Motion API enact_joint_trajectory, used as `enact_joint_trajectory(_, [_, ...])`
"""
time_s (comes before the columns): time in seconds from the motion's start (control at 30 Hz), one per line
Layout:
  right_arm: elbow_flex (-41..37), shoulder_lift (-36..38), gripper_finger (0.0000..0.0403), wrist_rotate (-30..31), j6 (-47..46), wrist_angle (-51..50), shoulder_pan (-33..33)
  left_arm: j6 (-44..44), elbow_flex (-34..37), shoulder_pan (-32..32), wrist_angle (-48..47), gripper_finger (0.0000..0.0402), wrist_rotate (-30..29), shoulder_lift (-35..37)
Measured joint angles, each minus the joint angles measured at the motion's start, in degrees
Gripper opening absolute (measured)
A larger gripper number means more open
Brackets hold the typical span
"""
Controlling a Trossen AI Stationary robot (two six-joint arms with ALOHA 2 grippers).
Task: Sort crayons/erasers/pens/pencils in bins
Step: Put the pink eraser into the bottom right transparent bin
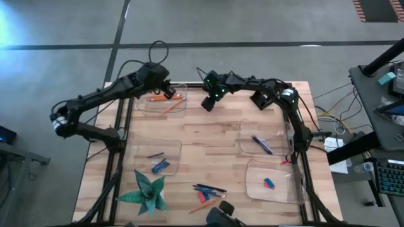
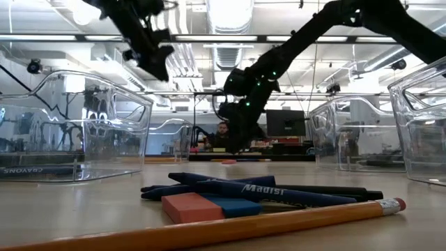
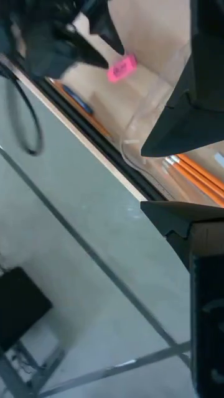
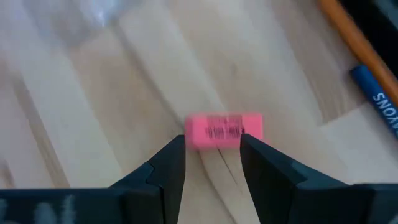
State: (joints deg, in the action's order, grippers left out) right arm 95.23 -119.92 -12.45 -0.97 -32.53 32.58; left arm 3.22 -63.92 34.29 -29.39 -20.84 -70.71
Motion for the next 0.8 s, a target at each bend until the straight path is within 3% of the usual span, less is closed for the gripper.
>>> enact_joint_trajectory(0.23, [3.24, 0.55, 0.0144, -2.81, 39.12, -5.95, -0.02, -0.09, 0.98, -2.89, -0.13, 0.0111, 0.11, 4.49])
enact_joint_trajectory(0.3, [3.79, 0.31, 0.0144, -2.90, 46.64, -6.12, -0.17, -0.11, 1.04, -3.49, 0.03, 0.0112, 0.11, 4.82])
enact_joint_trajectory(0.57, [5.12, -1.79, 0.0144, -4.55, 55.51, -5.40, -0.17, -4.44, 1.26, -4.58, -0.06, 0.0112, 0.14, 4.40])
enact_joint_trajectory(0.8, [7.39, -4.55, 0.0144, -4.35, 57.33, -5.34, -0.28, -4.41, 1.31, -5.12, -0.06, 0.0112, 0.13, 4.10])
